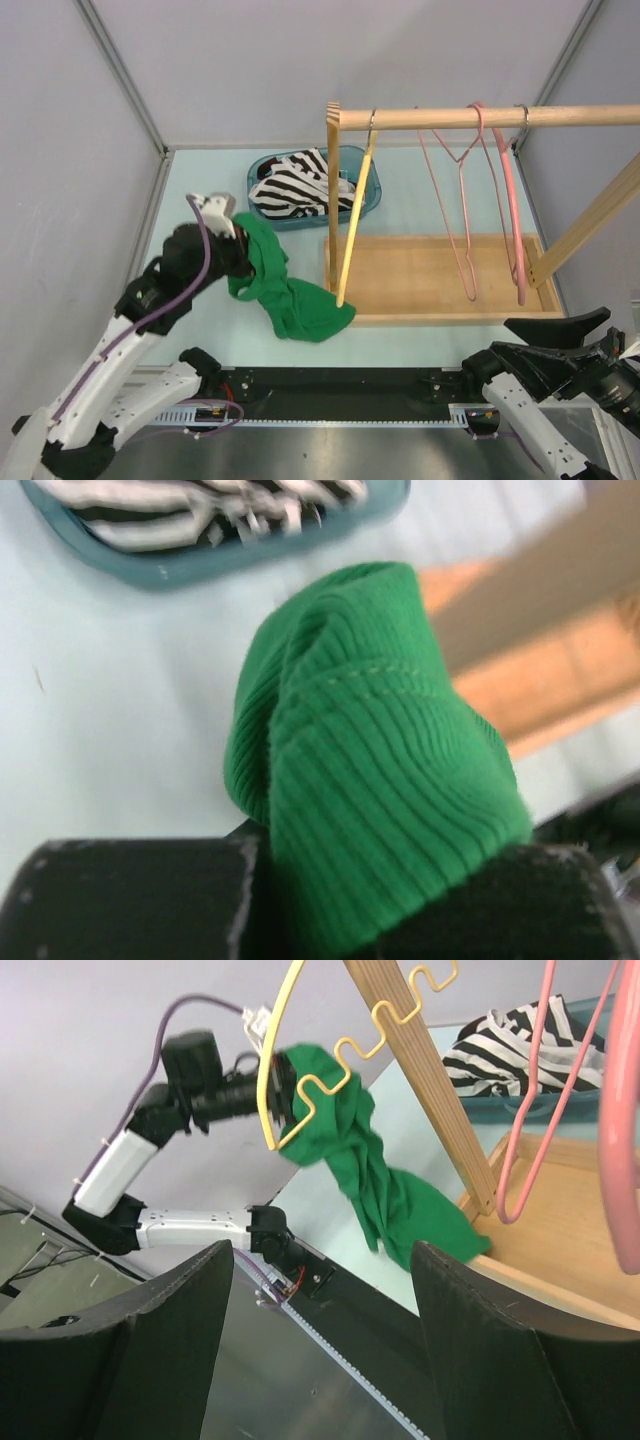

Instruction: Remove the tank top from the hanger

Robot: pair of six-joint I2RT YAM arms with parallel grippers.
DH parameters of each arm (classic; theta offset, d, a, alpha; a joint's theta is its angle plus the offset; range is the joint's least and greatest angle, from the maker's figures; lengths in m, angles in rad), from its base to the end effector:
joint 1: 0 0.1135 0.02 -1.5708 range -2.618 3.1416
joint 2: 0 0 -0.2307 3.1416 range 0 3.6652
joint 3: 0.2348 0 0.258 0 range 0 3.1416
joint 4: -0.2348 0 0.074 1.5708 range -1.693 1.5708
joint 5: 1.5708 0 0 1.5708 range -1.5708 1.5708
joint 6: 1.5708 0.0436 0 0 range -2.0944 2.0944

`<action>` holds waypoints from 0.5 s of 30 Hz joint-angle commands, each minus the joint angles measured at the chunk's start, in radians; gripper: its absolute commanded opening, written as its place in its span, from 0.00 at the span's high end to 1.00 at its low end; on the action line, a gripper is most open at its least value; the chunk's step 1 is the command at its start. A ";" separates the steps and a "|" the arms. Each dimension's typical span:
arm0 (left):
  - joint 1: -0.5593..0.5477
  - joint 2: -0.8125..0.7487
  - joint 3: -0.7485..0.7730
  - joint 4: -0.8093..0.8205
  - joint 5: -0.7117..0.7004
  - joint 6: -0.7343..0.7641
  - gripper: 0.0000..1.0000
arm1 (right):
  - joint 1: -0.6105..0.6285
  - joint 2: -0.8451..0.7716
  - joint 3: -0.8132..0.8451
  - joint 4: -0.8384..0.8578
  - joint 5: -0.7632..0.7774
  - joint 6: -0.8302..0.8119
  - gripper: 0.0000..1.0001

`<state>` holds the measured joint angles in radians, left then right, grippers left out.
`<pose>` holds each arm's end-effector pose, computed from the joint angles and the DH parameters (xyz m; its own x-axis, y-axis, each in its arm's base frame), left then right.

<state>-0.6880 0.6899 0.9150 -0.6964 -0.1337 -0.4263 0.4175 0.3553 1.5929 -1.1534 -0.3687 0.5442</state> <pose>0.1410 -0.1083 0.3216 -0.5417 -0.0853 -0.8363 0.3444 0.8850 -0.3133 -0.0582 -0.0086 0.4602 -0.3000 0.3953 -0.8682 -0.6442 0.5873 0.4900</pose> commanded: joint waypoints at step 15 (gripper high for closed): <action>0.386 0.929 1.131 0.222 0.618 -0.045 1.00 | 0.015 0.001 0.044 -0.063 0.076 -0.026 0.24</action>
<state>-0.3050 1.5105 1.8500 -0.5415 0.3393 -0.4252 0.4244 0.3557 1.6524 -1.2137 -0.3210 0.5381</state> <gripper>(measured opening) 0.077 0.764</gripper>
